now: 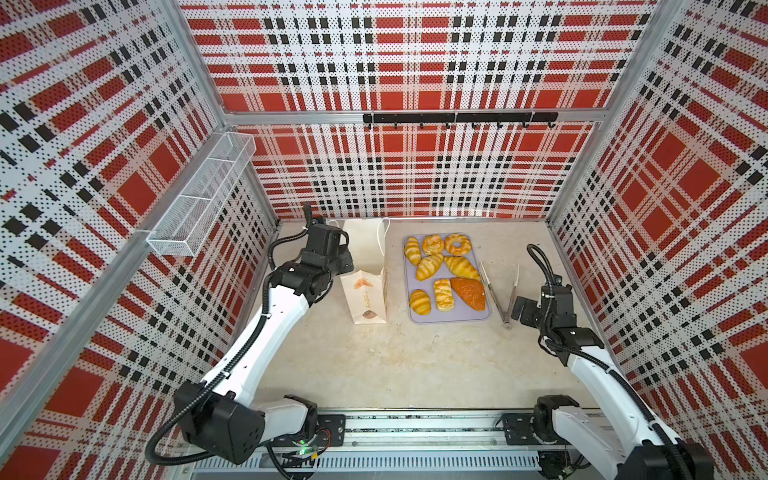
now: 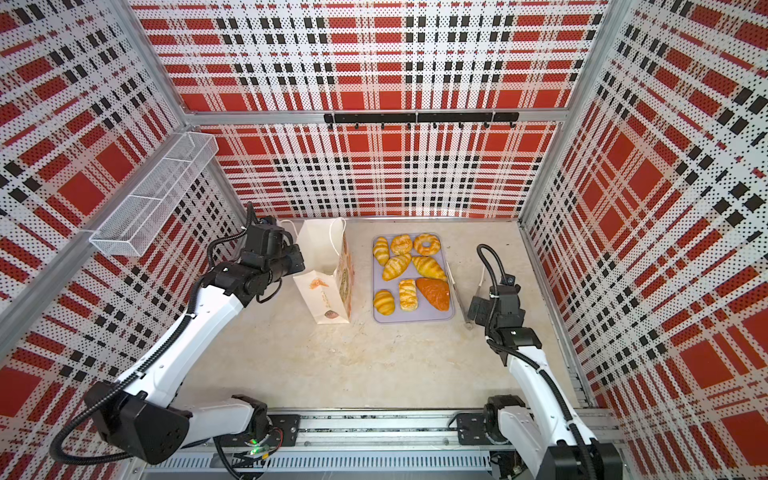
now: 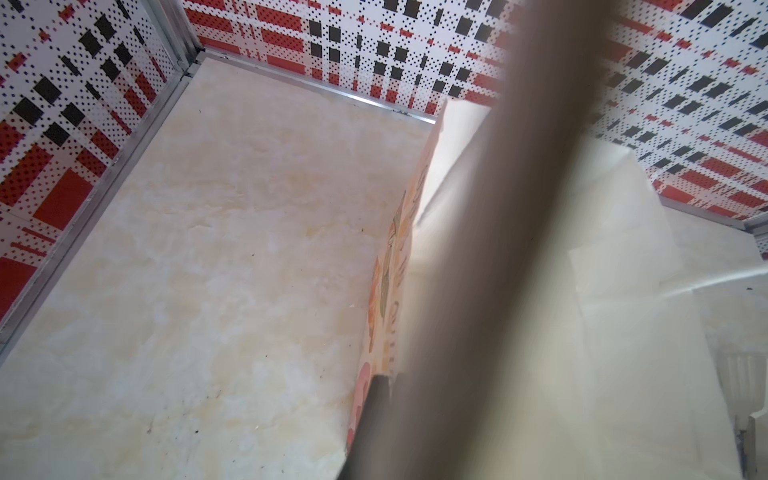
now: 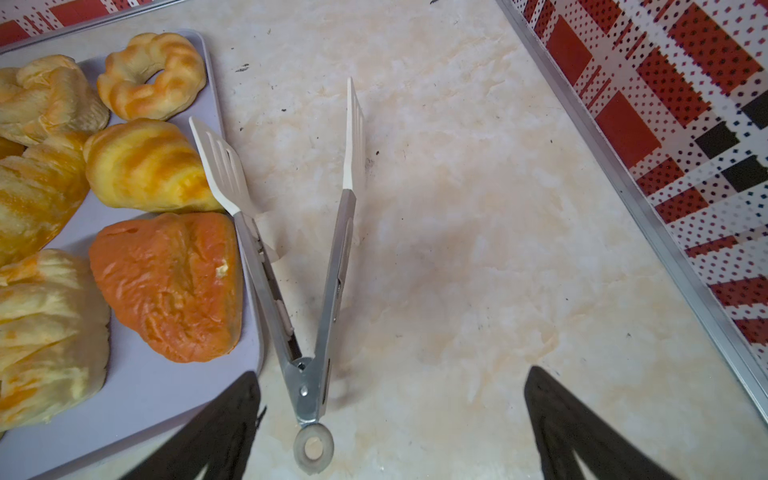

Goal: Place the fake bread into the paper bag

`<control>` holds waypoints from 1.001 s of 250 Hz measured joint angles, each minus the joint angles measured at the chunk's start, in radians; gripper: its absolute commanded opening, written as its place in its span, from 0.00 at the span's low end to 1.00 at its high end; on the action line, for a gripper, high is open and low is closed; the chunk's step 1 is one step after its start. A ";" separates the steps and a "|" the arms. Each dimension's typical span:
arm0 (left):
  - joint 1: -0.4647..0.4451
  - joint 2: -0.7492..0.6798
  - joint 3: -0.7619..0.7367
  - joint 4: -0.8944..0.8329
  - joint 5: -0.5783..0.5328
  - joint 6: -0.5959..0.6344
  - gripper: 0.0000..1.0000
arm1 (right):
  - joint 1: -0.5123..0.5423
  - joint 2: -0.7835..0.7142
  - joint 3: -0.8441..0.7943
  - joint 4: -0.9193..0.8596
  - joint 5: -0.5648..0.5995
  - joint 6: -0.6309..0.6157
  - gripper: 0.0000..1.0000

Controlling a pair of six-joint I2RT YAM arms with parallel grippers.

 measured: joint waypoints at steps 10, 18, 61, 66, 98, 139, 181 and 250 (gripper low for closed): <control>0.014 0.012 0.010 0.005 0.010 -0.006 0.00 | 0.000 0.009 0.012 0.001 0.001 0.000 1.00; 0.024 0.021 0.018 0.013 0.016 -0.008 0.00 | 0.000 0.015 0.020 0.002 0.001 0.001 1.00; 0.068 0.087 0.079 0.045 0.044 -0.016 0.00 | 0.000 0.056 0.057 0.002 0.001 0.005 1.00; 0.071 0.095 0.085 0.049 0.048 -0.018 0.00 | 0.000 0.062 0.060 0.002 0.001 0.005 1.00; 0.095 0.147 0.117 0.074 0.077 -0.029 0.00 | 0.000 0.097 0.074 0.000 0.001 0.008 1.00; 0.120 0.189 0.127 0.096 0.104 -0.042 0.00 | 0.000 0.134 0.088 -0.001 0.005 0.019 0.97; 0.138 0.216 0.154 0.108 0.125 -0.044 0.00 | 0.000 0.185 0.096 0.002 0.018 0.035 0.93; 0.146 0.217 0.147 0.132 0.157 -0.045 0.28 | 0.000 0.284 0.118 0.012 0.023 0.064 0.86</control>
